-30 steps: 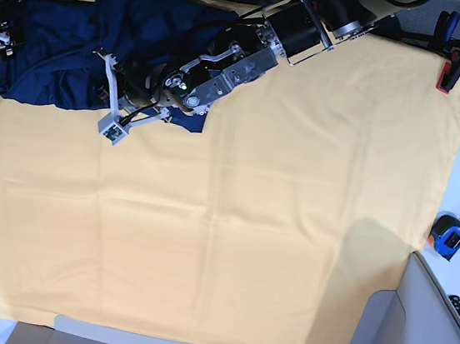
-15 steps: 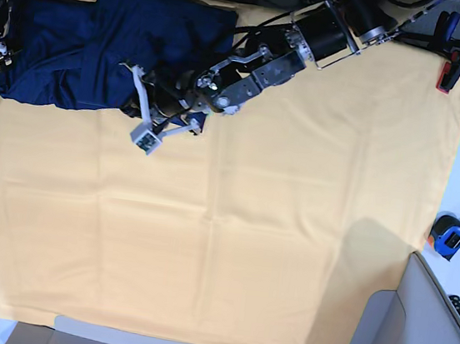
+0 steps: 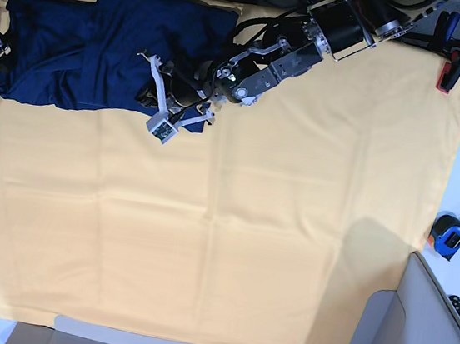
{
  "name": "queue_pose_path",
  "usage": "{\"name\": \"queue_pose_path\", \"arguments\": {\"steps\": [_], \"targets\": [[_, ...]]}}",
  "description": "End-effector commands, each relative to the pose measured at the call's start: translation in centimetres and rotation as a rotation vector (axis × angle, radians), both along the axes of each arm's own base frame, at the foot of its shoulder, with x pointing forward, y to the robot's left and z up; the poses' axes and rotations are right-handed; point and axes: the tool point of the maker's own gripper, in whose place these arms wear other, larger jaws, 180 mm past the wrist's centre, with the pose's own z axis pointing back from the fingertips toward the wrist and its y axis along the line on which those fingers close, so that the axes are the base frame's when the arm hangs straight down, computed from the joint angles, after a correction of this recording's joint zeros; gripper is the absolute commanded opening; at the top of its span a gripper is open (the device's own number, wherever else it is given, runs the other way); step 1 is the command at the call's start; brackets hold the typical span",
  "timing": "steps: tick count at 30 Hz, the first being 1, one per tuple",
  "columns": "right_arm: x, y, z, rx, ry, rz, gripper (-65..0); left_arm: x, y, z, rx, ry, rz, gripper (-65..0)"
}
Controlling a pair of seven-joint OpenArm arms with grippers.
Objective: Fold the T-shirt properly
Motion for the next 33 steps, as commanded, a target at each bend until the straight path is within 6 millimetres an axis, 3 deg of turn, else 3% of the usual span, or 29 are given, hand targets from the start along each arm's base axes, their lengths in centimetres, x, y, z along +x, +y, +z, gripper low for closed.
{"name": "queue_pose_path", "arguments": {"steps": [1,10,13,17,23,31,33], "targets": [[1.0,-0.5,1.6,-0.036,-0.046,0.04,-8.3,0.4,-0.8,1.5,-0.042,-0.03,-0.004,-64.5],[-0.9,-3.1,-4.4,0.082,0.047,0.137,-8.3,0.5,-0.1,1.0,-0.024,-0.028,0.002,-64.5],[-0.8,-3.0,-5.0,0.108,0.045,0.131,-8.3,0.5,0.1,0.8,-0.018,-0.028,0.003,-64.5],[-0.7,-2.3,-5.4,0.134,0.061,0.141,-8.3,0.6,0.1,0.8,-0.018,-0.03,0.003,-64.5],[-1.0,0.5,-6.9,0.21,0.096,0.162,-8.3,0.7,0.3,0.8,-0.014,-0.031,0.007,-64.5],[-0.8,3.2,-5.8,0.159,0.061,0.227,-8.3,0.8,0.3,0.7,-0.013,-0.03,0.007,-64.5],[-1.6,3.5,-6.1,0.168,0.089,0.231,-8.3,0.8,0.3,0.7,-0.013,-0.03,0.007,-64.5]]}}
